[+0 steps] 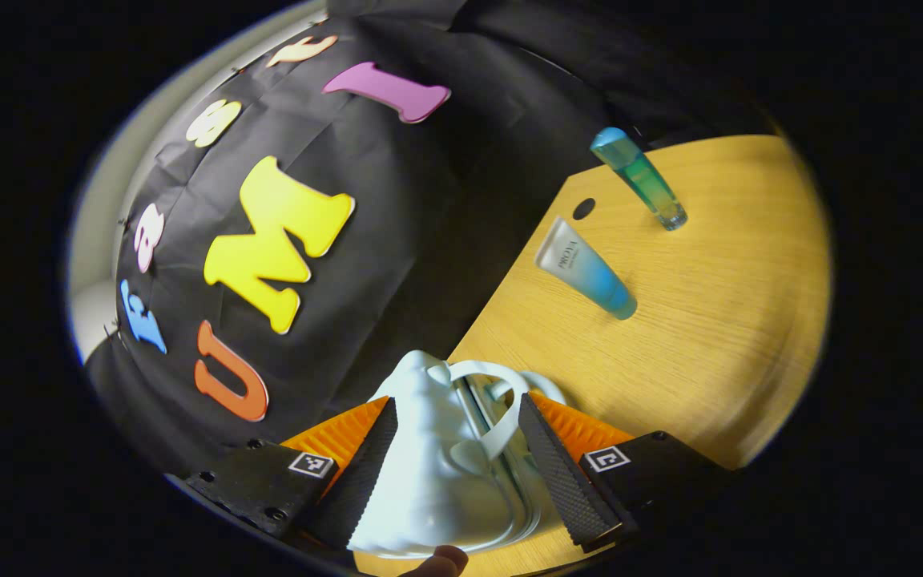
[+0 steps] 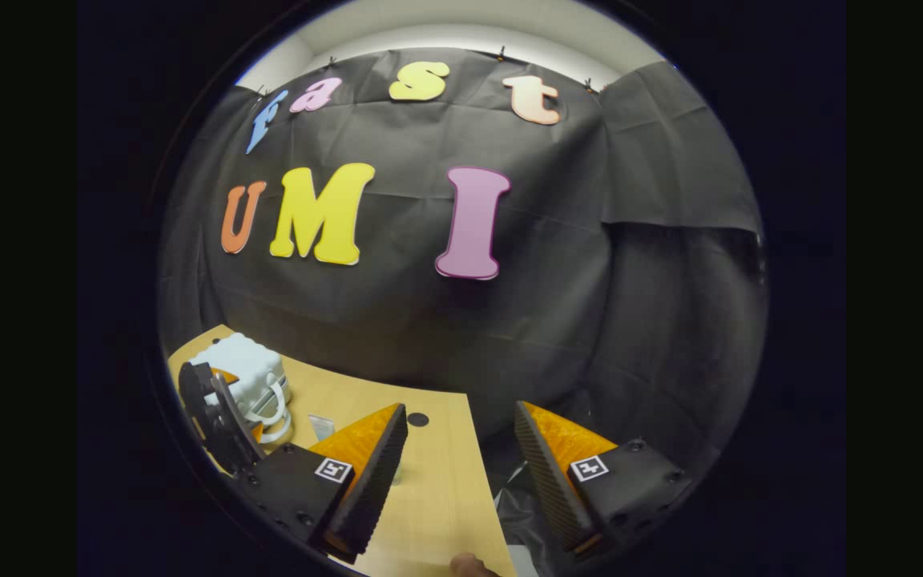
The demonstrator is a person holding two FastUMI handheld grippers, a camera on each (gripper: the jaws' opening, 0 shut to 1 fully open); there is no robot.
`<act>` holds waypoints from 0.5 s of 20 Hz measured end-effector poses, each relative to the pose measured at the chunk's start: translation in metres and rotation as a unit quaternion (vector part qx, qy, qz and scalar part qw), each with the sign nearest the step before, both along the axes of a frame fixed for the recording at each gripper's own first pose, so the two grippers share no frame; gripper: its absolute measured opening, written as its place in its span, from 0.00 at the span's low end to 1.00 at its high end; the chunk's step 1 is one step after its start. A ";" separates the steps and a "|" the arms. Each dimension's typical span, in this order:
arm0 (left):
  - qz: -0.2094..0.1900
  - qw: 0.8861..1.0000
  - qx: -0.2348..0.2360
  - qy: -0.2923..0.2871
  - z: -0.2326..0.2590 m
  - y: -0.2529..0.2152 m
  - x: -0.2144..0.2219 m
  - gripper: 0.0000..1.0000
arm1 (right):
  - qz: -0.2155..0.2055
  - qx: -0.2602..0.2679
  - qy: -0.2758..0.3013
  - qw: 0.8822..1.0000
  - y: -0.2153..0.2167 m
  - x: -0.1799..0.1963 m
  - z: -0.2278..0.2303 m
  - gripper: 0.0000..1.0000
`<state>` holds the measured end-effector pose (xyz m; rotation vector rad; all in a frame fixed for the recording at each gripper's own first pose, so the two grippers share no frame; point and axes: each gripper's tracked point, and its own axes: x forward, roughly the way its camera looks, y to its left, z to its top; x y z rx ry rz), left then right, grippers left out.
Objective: First open the suitcase, pack the skin care products into it, and then close the suitcase.
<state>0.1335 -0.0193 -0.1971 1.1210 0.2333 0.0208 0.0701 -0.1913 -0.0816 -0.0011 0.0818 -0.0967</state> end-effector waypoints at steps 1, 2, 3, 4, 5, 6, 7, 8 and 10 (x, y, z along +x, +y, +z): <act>0.010 1.000 0.025 0.006 -0.005 0.006 0.000 0.97 | -0.003 0.003 0.002 1.000 -0.006 0.001 -0.004 0.80; 0.020 0.999 0.048 0.006 -0.007 0.009 0.001 0.97 | -0.005 0.006 0.004 1.000 -0.012 0.002 -0.009 0.80; 0.029 0.997 0.072 0.010 -0.011 0.013 0.004 0.97 | -0.009 0.007 0.008 1.000 -0.017 0.003 -0.015 0.80; 0.033 0.995 0.094 0.011 -0.014 0.013 0.006 0.97 | -0.012 0.006 0.013 1.000 -0.022 0.004 -0.021 0.80; 0.034 0.993 0.116 0.012 -0.016 0.012 0.006 0.97 | -0.018 0.005 0.016 1.000 -0.027 0.005 -0.028 0.80; 0.034 0.990 0.139 0.015 -0.018 0.011 0.010 0.97 | -0.019 0.006 0.021 1.000 -0.030 0.005 -0.032 0.80; 0.035 0.987 0.154 0.018 -0.019 0.015 0.015 0.96 | -0.017 0.008 0.026 0.999 -0.029 0.004 -0.038 0.80; 0.039 0.985 0.168 0.022 -0.021 0.017 0.018 0.96 | -0.016 0.008 0.029 0.999 -0.030 0.004 -0.042 0.80; 0.042 0.982 0.179 0.028 -0.025 0.019 0.022 0.90 | -0.011 0.007 0.035 0.999 -0.030 0.005 -0.048 0.80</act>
